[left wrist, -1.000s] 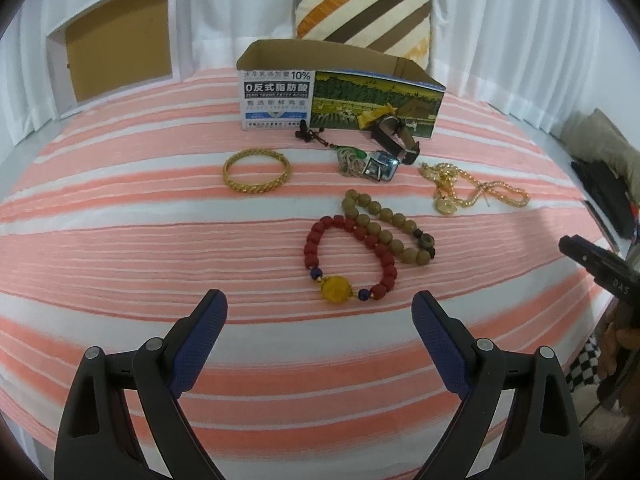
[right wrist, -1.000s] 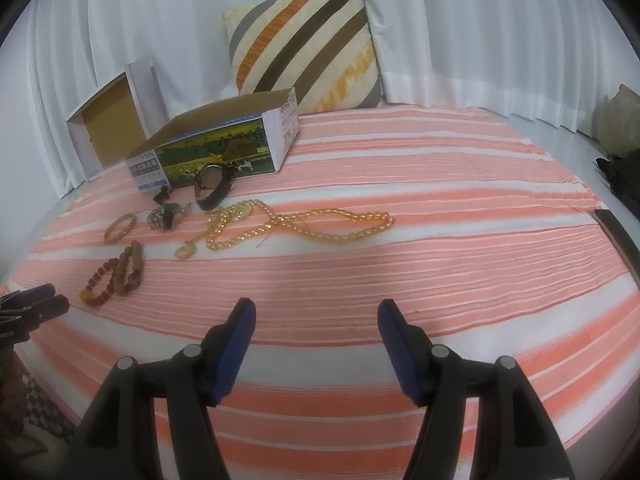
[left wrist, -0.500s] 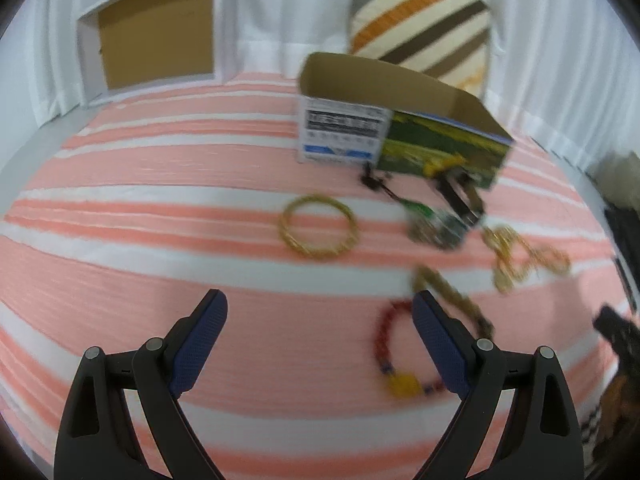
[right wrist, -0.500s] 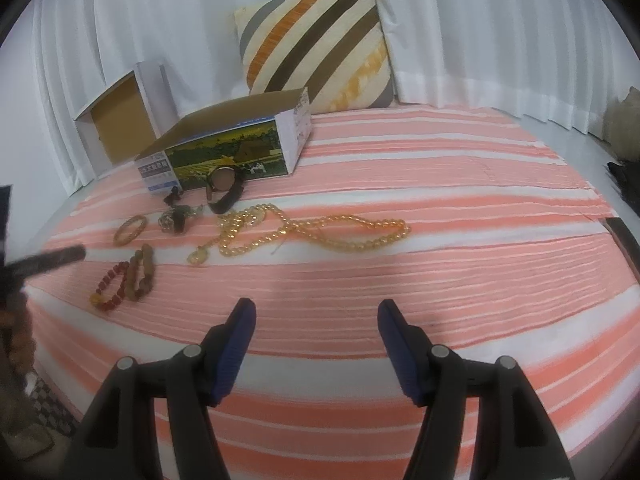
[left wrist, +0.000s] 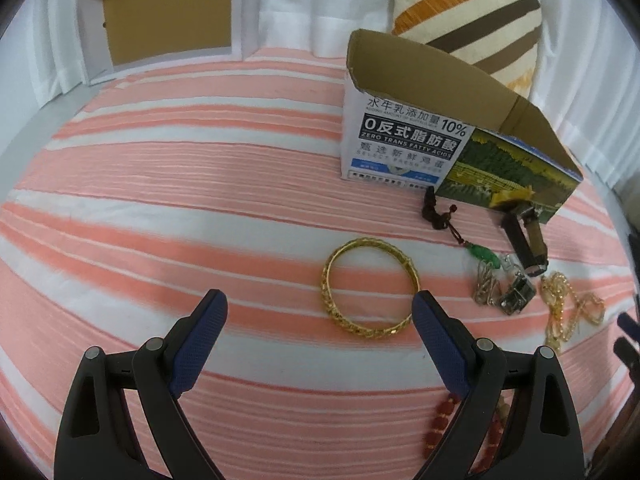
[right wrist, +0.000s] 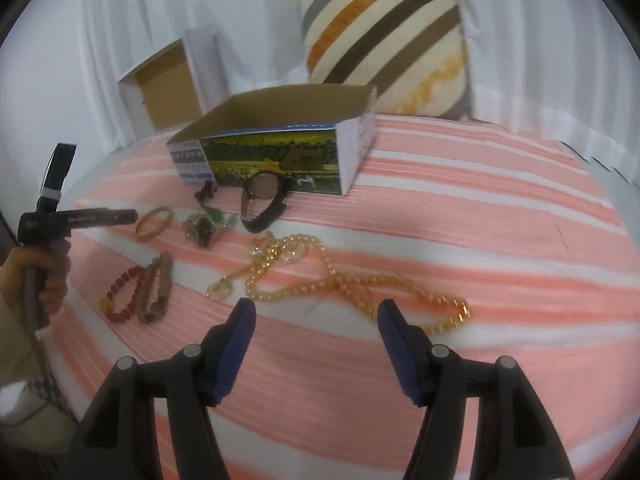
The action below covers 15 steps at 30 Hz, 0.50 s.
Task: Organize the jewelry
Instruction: 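Lower the left tool onto the gold bangle while the right tool lowers onto the gold bead necklace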
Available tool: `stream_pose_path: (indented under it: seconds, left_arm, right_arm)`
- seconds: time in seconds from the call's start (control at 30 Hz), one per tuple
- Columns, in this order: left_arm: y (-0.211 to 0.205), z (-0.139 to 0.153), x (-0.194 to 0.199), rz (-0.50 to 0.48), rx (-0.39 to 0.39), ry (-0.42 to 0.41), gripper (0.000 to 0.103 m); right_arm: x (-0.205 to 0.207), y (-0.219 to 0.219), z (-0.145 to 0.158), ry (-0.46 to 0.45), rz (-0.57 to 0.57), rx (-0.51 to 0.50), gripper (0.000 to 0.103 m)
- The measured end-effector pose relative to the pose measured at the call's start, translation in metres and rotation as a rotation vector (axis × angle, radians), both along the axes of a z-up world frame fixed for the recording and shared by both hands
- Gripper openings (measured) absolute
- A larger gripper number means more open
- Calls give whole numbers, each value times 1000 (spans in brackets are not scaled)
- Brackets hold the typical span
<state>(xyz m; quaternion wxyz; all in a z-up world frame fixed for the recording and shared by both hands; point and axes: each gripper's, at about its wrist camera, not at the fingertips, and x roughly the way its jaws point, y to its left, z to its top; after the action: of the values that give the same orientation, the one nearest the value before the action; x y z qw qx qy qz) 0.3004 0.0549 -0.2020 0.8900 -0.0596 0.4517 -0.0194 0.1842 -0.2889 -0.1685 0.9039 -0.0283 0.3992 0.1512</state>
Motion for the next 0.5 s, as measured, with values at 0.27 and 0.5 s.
stream_pose_path:
  seconds: [0.27, 0.5]
  left_arm:
    - [-2, -8, 9, -13, 23, 14, 93]
    - [-3, -16, 23, 4, 61, 31, 93]
  right_arm:
    - [12, -7, -3, 36, -3, 9, 65]
    - [5, -9, -6, 41, -11, 24, 65]
